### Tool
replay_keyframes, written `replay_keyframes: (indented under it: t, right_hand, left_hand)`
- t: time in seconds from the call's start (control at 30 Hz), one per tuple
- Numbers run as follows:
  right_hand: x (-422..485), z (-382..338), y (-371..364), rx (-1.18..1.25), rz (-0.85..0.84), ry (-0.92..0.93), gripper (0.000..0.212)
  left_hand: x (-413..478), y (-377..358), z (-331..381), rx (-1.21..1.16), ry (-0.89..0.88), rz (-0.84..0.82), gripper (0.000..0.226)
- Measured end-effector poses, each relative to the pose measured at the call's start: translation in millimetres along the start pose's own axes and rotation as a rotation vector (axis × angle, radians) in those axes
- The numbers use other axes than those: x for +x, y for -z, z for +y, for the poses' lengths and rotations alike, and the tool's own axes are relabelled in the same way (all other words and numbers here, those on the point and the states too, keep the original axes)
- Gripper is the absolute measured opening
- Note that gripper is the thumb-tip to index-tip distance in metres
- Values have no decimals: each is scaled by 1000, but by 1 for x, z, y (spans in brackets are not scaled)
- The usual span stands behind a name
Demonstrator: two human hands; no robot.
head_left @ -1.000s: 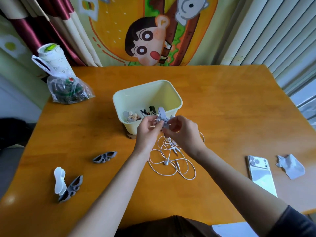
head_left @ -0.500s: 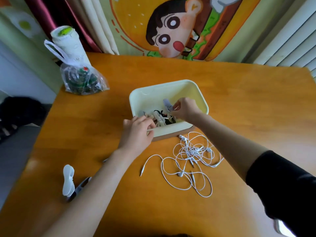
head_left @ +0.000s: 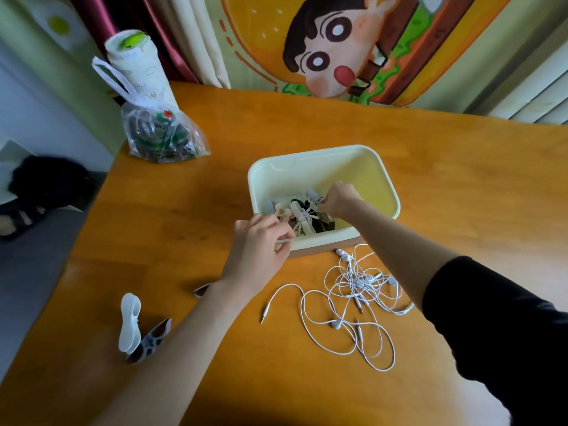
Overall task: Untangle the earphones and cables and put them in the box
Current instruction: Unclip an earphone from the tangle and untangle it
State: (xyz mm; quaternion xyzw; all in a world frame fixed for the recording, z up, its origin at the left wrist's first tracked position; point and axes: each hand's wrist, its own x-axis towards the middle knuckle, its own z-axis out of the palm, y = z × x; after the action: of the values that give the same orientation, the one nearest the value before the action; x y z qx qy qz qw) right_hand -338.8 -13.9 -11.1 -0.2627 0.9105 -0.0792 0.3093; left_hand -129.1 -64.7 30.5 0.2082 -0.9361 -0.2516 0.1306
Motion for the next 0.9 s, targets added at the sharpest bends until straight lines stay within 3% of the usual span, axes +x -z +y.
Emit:
replay_keyframes:
  t: [0.1, 0.17, 0.23, 0.33, 0.43, 0.53, 0.6, 0.73, 0.8, 0.9]
  right_hand:
    - [-7, -4, 5, -10, -40, 20, 32]
    - [-20, -7, 11, -34, 21, 82, 33]
    - [-37, -12, 17, 20, 190, 192, 18]
    - [-78, -17, 19, 237, 477, 428, 24]
    - [-116, -1, 4, 273, 634, 636, 15]
    - [-136, 34, -25, 165, 535, 659, 7]
    - [-140, 58, -44, 42, 340, 593, 10]
    - [-145, 98, -76, -213, -118, 463, 47]
    - [-149, 106, -88, -265, -161, 454, 57]
    - [-155, 106, -95, -340, -109, 446, 47]
  left_hand:
    - [0, 2, 2, 1, 12, -10, 8]
    - [0, 3, 4, 12, 19, -30, 10]
    - [-2, 4, 6, 50, 3, -27, 17]
    - [-11, 3, 12, 106, -95, 104, 29]
    - [-27, -4, 17, 26, -162, 134, 22]
    - [-48, -25, 14, -40, -103, -64, 16]
    - [-59, -42, 10, -22, -34, -245, 21]
    - [-74, -69, 8, 121, -28, -607, 44]
    - [-80, -78, 10, 219, -66, -696, 45]
    - [-87, -87, 15, 286, -73, -651, 24]
